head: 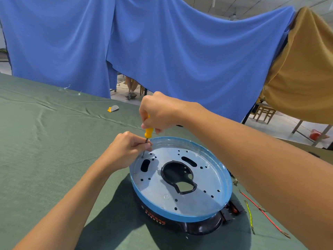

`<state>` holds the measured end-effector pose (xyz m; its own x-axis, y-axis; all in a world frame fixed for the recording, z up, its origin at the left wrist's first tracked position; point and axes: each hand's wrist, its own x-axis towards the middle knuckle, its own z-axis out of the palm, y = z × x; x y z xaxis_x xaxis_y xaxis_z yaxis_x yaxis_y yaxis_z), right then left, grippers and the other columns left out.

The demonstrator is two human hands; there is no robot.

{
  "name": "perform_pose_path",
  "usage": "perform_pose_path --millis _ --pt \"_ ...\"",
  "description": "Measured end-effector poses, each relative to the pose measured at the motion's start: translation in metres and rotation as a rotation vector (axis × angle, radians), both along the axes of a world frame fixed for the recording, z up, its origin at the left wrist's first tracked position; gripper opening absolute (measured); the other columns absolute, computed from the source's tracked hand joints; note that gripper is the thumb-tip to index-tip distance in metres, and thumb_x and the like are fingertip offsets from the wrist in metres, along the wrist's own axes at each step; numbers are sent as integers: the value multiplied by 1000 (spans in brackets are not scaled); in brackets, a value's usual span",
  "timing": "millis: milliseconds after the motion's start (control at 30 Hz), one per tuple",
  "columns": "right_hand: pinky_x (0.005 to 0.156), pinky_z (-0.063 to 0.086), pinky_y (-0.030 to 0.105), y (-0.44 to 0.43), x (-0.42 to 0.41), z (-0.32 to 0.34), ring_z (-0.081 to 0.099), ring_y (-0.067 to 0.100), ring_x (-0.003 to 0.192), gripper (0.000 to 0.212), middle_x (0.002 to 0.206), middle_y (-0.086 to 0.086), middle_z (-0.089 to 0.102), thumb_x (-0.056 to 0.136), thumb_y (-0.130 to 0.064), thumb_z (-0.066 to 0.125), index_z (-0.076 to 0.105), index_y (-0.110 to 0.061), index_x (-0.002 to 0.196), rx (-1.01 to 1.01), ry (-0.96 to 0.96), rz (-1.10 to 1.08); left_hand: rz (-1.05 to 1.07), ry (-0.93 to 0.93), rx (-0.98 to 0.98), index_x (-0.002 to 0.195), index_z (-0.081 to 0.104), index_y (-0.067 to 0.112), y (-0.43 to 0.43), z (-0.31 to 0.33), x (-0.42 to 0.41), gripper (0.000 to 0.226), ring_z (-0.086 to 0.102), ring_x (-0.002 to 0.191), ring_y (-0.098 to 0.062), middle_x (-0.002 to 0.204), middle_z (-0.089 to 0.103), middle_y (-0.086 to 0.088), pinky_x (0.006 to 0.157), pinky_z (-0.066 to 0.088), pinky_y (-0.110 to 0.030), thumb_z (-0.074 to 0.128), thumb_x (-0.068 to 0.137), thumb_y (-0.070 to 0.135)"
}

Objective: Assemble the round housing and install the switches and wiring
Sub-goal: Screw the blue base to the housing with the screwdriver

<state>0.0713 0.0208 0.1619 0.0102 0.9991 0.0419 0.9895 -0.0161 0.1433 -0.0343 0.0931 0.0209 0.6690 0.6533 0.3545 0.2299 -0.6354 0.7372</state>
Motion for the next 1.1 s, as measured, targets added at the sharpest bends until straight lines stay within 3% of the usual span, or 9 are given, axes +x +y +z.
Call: perform_pose_path --millis 100,200,300,467,567,667,733,967,1100 --pt "50 54 29 3 2 -8 60 11 45 35 59 5 56 98 -25 54 44 -14 67 53 41 -29 -38 38 37 101 77 17 1 0 0 17 65 86 5 88 75 14 80 50 -23 61 96 17" --pt "42 47 27 10 2 -19 58 17 39 34 67 8 49 100 -17 46 38 -14 67 86 38 -83 12 -4 33 90 79 19 -2 -2 3 9 61 62 -5 68 73 6 68 49 -29 72 88 23" --pt "46 31 30 12 2 -24 43 20 56 34 74 5 36 99 -17 44 31 -18 67 132 -33 -137 123 -88 50 81 80 16 -3 -3 5 7 69 70 -16 73 76 -1 71 40 -3 82 77 21" --pt "54 43 30 9 0 -16 60 23 63 39 77 4 46 97 -45 50 42 -18 70 10 -40 -64 65 -45 31 77 80 20 -2 -1 3 9 69 82 -32 73 75 -4 76 53 -46 75 84 19" --pt "63 49 31 6 -5 -7 59 24 90 8 95 5 58 91 -27 65 60 -21 92 -32 -72 57 32 -12 12 83 80 18 0 0 2 13 70 89 -26 79 77 4 83 54 -45 69 89 17" --pt "47 46 23 6 -5 -3 67 17 67 17 76 1 56 89 -15 65 55 -21 77 -34 -65 46 -15 18 -24 97 78 15 2 0 0 14 69 88 -2 76 71 26 86 54 -31 65 93 16" --pt "44 49 22 6 -5 -5 66 14 50 29 63 1 58 92 -23 63 47 -19 68 -16 -29 12 -25 23 -23 100 78 15 2 -2 0 15 68 86 3 81 73 21 86 55 -31 65 93 17" --pt "43 38 22 10 0 -19 56 17 43 34 56 5 56 99 -23 44 42 -12 66 43 72 -129 113 -71 60 76 80 21 -2 -4 7 6 56 58 -26 65 72 -7 66 48 -39 79 80 25" --pt "51 47 25 7 -4 -11 68 20 61 34 70 9 61 96 -36 55 56 -10 74 -44 40 -64 34 -4 30 78 79 23 1 -3 4 14 68 84 -32 78 75 -10 78 53 -47 71 88 25"
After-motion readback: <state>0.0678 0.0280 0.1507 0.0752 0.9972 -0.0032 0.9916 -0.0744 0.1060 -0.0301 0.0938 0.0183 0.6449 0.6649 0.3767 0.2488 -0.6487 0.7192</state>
